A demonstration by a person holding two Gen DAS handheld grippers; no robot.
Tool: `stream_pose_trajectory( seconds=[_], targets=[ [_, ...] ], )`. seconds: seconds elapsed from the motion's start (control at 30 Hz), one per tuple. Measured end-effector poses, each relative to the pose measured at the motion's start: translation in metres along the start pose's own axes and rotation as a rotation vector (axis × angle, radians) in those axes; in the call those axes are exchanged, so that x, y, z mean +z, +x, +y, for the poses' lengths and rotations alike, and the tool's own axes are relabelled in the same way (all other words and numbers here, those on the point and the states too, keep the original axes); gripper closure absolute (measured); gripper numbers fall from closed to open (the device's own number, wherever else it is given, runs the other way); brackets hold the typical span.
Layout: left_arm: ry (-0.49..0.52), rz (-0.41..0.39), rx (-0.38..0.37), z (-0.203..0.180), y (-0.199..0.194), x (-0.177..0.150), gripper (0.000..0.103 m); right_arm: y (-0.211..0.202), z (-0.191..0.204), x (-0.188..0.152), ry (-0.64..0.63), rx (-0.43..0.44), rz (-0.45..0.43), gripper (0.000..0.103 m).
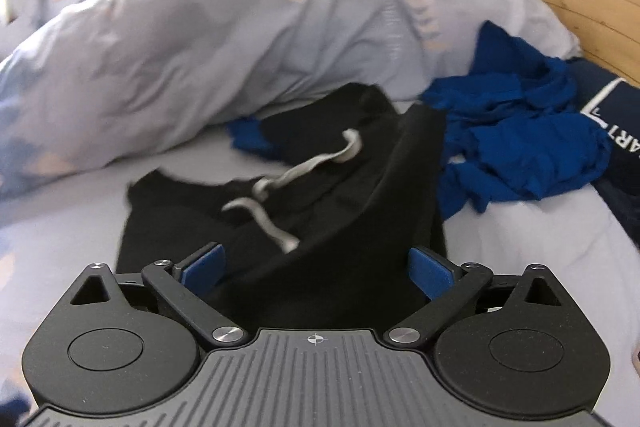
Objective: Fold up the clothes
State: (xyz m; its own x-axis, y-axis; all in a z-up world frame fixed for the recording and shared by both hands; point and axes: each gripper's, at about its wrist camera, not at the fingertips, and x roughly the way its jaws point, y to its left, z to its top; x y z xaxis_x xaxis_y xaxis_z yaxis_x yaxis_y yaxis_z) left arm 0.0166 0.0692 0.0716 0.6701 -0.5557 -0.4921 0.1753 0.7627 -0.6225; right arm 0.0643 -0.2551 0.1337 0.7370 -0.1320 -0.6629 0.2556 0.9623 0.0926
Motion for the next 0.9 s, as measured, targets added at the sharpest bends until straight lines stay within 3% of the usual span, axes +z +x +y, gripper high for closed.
stream_pose_trajectory(
  seconds=[0.1,0.23,0.3,0.37,0.43,0.73,0.9],
  targets=[
    [0.003,-0.002,0.000,0.001,0.002,0.000,0.000,0.028,0.001,-0.001,-0.056,-0.091,0.049,0.003],
    [-0.013,0.005,0.001,0.006,0.003,0.000,0.000,0.047,-0.004,-0.006,-0.061,-0.059,0.071,0.015],
    [-0.023,0.006,0.000,0.008,0.002,0.000,0.000,0.044,-0.002,-0.010,-0.084,-0.017,0.053,0.032],
    [-0.030,0.005,-0.001,0.008,0.002,-0.001,0.000,0.038,0.004,-0.015,-0.139,-0.028,0.037,0.070],
    [-0.035,0.003,-0.002,0.008,0.001,-0.001,0.000,0.032,0.003,-0.020,-0.157,-0.008,0.022,0.085],
    [-0.082,0.000,-0.071,0.012,-0.004,0.006,0.000,-0.056,0.040,-0.071,-0.372,0.211,-0.050,0.093],
    [-0.094,0.003,-0.074,0.015,-0.004,0.007,0.000,-0.118,0.066,-0.111,-0.377,0.347,-0.063,0.093]
  ],
)
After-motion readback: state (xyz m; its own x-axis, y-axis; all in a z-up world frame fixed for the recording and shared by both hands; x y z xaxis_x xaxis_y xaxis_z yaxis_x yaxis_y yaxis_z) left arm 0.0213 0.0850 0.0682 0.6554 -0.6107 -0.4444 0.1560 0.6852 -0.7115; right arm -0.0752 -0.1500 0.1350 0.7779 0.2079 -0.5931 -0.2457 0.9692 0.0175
